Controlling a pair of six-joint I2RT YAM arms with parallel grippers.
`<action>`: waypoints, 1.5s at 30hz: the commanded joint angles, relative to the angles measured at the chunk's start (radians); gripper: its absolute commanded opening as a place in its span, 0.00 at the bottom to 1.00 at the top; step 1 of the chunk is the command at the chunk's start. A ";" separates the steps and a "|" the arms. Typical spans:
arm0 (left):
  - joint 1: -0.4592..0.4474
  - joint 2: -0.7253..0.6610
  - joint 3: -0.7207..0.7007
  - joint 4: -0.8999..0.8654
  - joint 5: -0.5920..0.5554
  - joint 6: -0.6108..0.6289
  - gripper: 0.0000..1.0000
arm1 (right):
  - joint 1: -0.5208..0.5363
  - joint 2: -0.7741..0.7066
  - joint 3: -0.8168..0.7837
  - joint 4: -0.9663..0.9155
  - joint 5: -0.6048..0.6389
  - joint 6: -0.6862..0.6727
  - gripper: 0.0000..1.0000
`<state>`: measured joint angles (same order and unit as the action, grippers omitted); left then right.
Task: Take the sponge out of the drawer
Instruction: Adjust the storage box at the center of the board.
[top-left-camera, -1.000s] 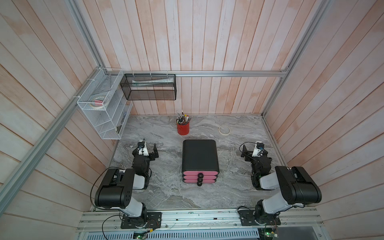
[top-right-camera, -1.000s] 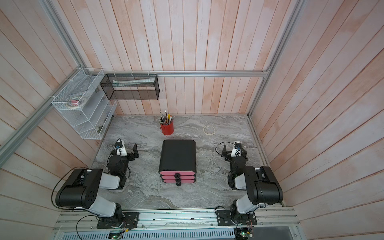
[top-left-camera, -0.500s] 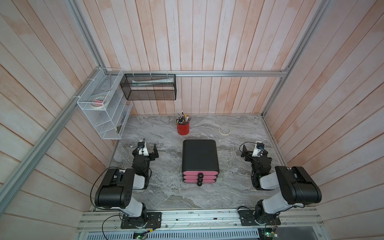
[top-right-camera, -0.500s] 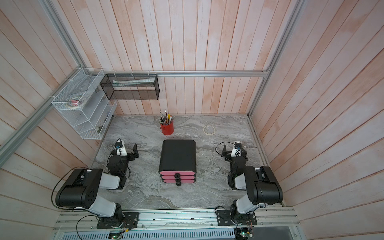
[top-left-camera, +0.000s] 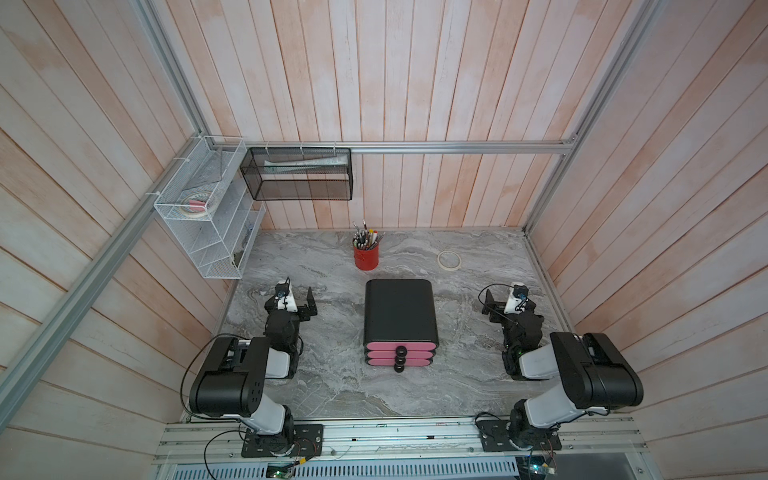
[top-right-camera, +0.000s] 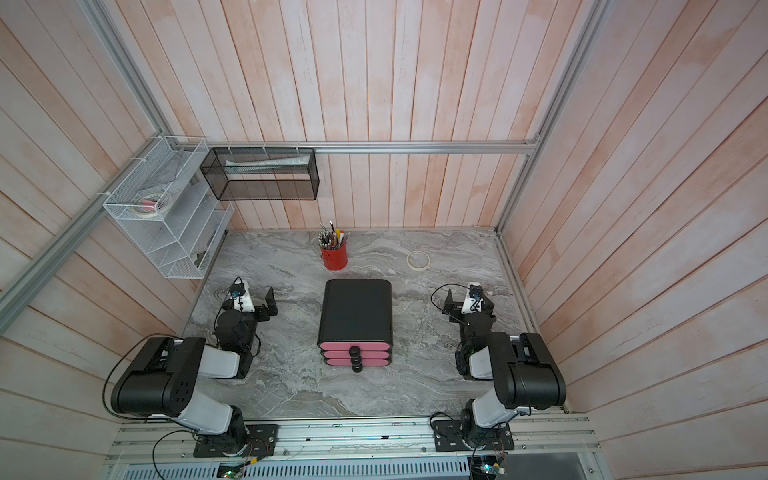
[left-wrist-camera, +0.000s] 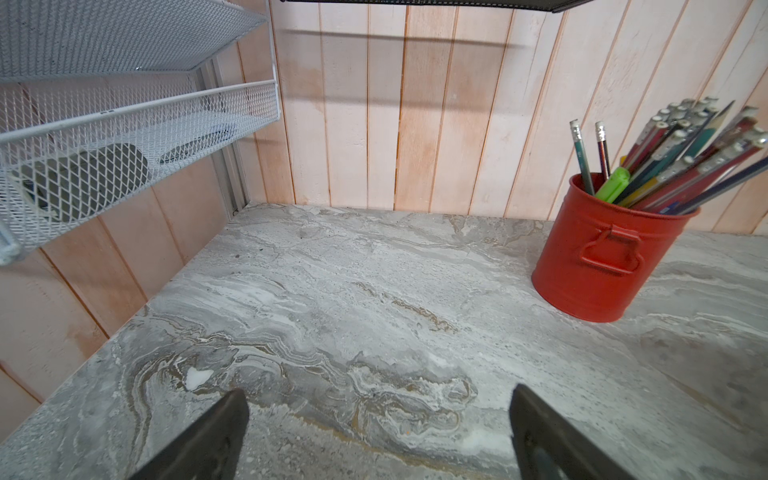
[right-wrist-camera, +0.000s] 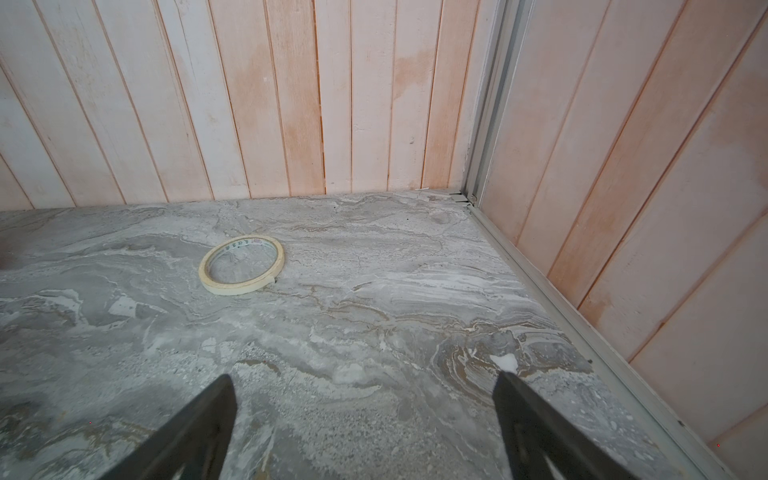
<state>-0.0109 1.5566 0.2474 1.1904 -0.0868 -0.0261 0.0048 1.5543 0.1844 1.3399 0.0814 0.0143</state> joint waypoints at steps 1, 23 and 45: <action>0.005 0.010 0.015 0.011 -0.014 0.007 1.00 | -0.006 0.012 0.017 0.027 0.011 -0.005 0.98; -0.144 -0.432 -0.006 -0.243 -0.087 0.042 1.00 | 0.053 -0.555 0.079 -0.475 -0.030 0.198 0.98; -0.349 -0.562 0.135 -0.495 0.493 -0.785 1.00 | 0.595 -0.584 0.196 -0.633 -0.174 0.592 0.98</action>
<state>-0.3458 0.9909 0.4122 0.5705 0.3210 -0.7387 0.5747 0.9642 0.3595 0.6617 -0.0910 0.5919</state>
